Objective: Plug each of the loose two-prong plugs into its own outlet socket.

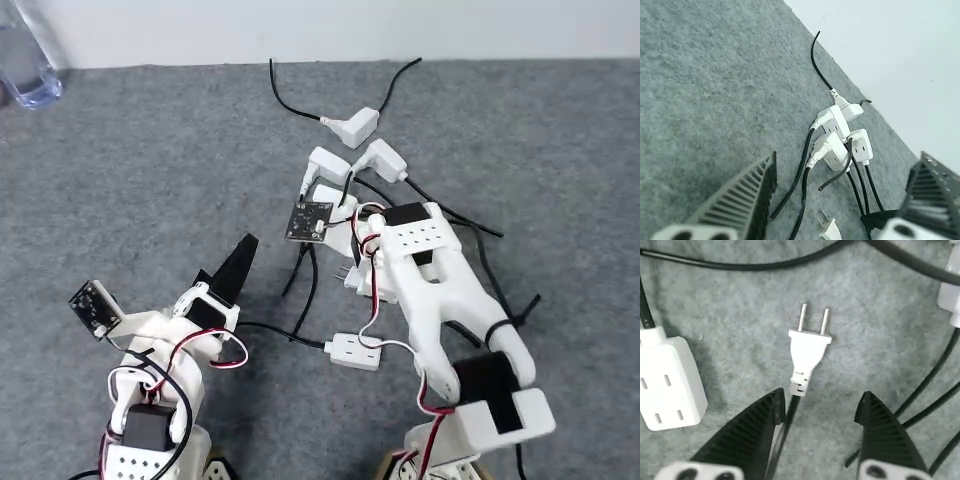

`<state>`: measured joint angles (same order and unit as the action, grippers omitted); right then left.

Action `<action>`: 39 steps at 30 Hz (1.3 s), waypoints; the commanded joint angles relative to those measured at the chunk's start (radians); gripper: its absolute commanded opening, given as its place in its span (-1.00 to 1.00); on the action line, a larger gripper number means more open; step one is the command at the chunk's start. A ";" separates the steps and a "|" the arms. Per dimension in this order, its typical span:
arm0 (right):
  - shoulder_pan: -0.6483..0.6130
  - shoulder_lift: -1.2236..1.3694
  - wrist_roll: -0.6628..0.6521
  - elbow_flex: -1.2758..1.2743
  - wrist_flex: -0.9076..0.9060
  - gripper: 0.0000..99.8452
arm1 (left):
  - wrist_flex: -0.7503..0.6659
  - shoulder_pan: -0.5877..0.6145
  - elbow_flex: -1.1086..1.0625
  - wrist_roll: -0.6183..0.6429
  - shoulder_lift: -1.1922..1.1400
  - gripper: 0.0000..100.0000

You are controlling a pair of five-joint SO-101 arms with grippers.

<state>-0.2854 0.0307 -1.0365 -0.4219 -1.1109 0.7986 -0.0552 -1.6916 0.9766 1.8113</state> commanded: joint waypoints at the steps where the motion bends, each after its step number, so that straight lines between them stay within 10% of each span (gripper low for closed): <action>1: -0.012 -0.042 0.011 0.020 -0.012 -0.57 | 0.003 -0.008 0.008 0.003 0.005 -0.23; 39: -0.079 0.194 0.137 0.043 0.197 -0.58 | 0.003 -0.005 0.008 0.003 0.005 -0.23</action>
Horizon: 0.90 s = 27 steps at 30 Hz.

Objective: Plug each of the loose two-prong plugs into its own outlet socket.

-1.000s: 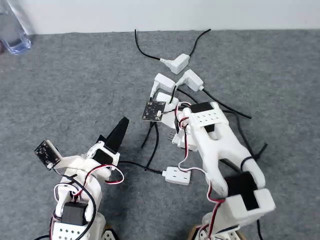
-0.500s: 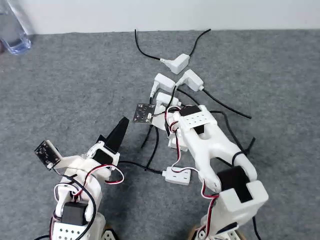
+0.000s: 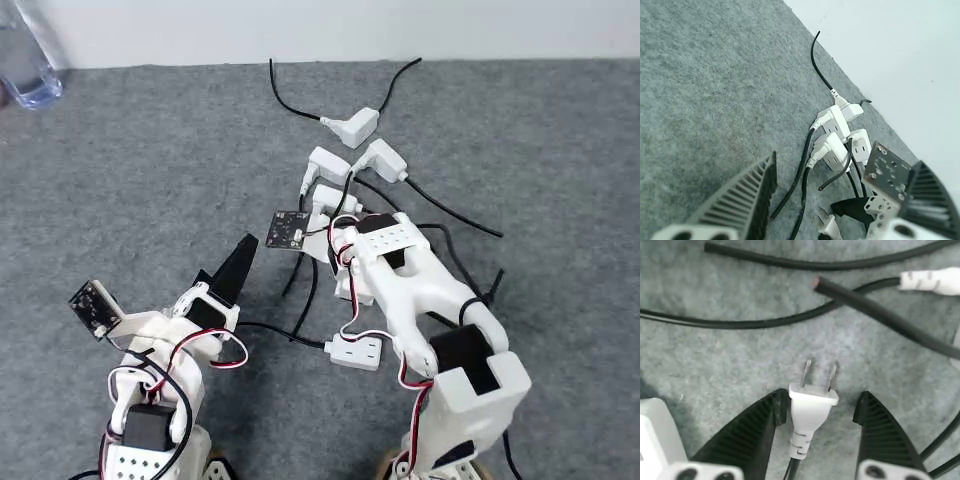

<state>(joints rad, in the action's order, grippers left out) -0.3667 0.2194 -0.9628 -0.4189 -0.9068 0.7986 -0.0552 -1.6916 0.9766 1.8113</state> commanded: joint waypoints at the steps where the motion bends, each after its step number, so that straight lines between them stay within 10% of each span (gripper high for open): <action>1: 0.002 0.007 0.091 0.044 -0.010 -0.58 | 0.003 -0.005 0.008 0.003 0.005 -0.23; 27: 0.016 -0.005 0.184 0.052 -0.016 -0.98 | 0.003 -0.008 0.008 0.003 0.005 -0.23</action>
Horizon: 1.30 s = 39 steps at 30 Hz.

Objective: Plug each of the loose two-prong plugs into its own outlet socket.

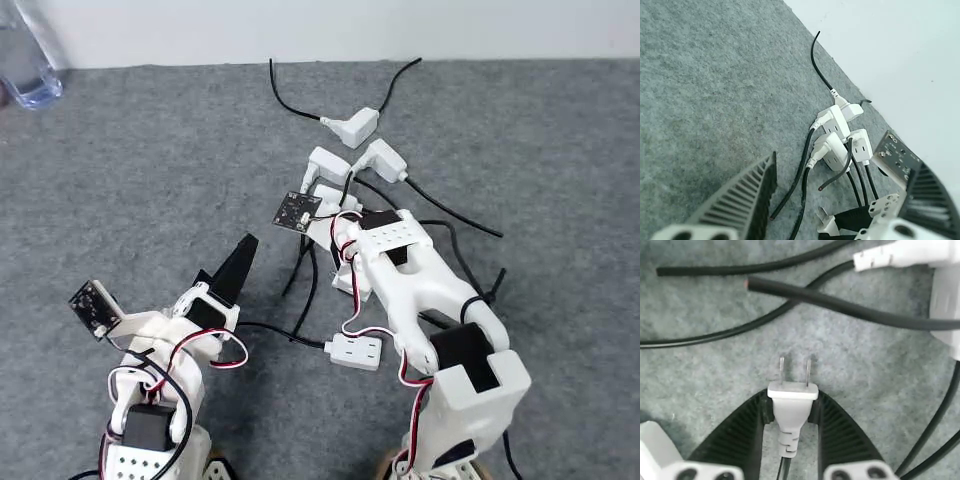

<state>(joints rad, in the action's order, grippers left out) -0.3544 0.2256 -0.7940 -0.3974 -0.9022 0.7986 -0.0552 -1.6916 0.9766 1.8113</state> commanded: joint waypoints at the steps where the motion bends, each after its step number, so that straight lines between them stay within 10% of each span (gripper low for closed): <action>1: -0.002 -0.027 0.015 0.035 -0.047 -0.98 | 0.003 -0.008 0.008 0.003 0.005 -0.23; 18: -0.285 -0.602 0.180 0.005 -0.367 -0.98 | -0.002 -0.041 0.008 0.008 0.008 -0.23; 39: -0.320 -0.720 0.218 0.094 -0.426 -0.98 | 0.005 -0.144 0.008 0.011 0.006 -0.23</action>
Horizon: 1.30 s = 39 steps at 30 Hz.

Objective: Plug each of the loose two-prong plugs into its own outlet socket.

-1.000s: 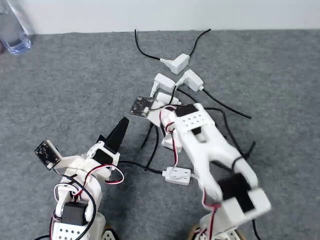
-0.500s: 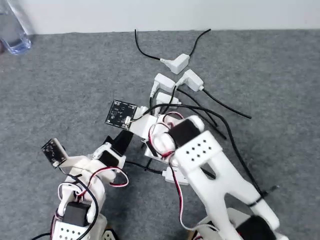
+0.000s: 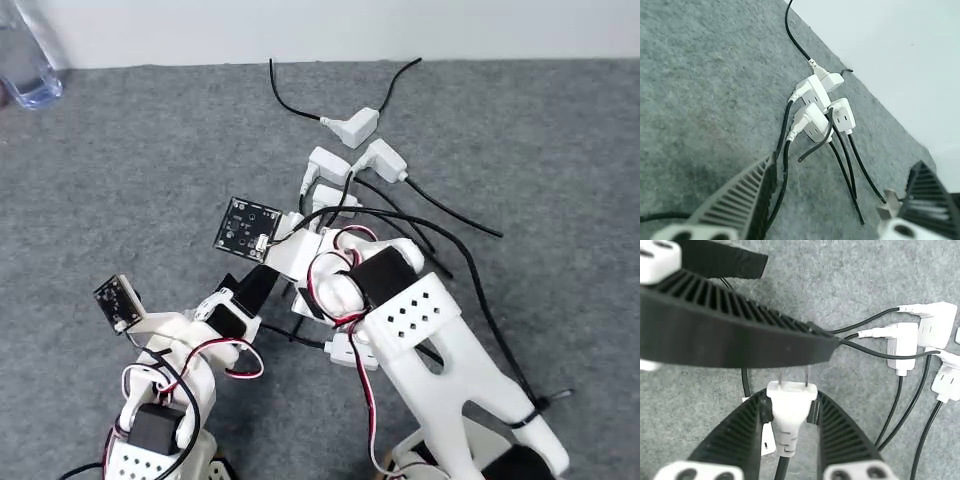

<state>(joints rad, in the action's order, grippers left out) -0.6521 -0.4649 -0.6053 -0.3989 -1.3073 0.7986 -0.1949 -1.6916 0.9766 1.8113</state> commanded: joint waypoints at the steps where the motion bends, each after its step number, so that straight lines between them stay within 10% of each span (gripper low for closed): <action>1: -0.036 -0.030 0.032 0.120 -0.039 -0.98 | 0.005 -0.005 0.008 0.011 0.006 -0.23; 39: -0.079 -0.030 0.035 0.397 -0.234 -0.98 | 0.018 -0.003 0.008 0.009 0.006 -0.23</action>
<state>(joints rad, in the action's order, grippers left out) -0.7411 -0.4649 -0.5762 -0.0783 -1.5436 0.8017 -0.1918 -1.6870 0.9797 1.8159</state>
